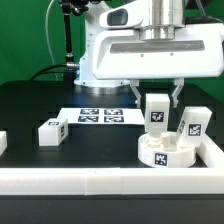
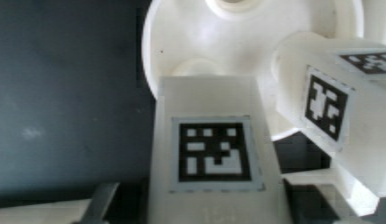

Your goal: Assemble stool

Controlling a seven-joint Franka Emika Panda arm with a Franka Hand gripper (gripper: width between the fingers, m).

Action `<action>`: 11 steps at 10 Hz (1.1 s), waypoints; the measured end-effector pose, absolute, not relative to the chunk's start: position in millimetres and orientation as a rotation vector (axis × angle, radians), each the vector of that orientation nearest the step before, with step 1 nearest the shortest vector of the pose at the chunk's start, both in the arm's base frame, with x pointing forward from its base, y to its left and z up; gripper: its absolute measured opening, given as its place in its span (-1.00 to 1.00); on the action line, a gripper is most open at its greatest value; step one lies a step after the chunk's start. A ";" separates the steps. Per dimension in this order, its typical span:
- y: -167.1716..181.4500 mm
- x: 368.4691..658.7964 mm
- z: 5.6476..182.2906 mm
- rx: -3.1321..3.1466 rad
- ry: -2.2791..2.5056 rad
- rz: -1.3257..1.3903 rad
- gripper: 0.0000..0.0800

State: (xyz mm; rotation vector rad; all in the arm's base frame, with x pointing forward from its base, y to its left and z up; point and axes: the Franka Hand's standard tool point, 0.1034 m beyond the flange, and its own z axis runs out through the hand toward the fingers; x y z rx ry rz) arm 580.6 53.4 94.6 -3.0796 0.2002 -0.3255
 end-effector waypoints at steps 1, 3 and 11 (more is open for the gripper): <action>54.0 582.6 95.0 -3.079 0.199 -0.324 -0.16; 55.1 589.0 96.4 -3.078 0.197 -0.333 -0.16; 55.2 594.7 93.2 -3.086 0.132 -0.363 -0.16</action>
Offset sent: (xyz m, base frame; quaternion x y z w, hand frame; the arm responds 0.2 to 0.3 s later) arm 0.0000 0.0000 0.0000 0.0000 0.0000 0.0000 1.0000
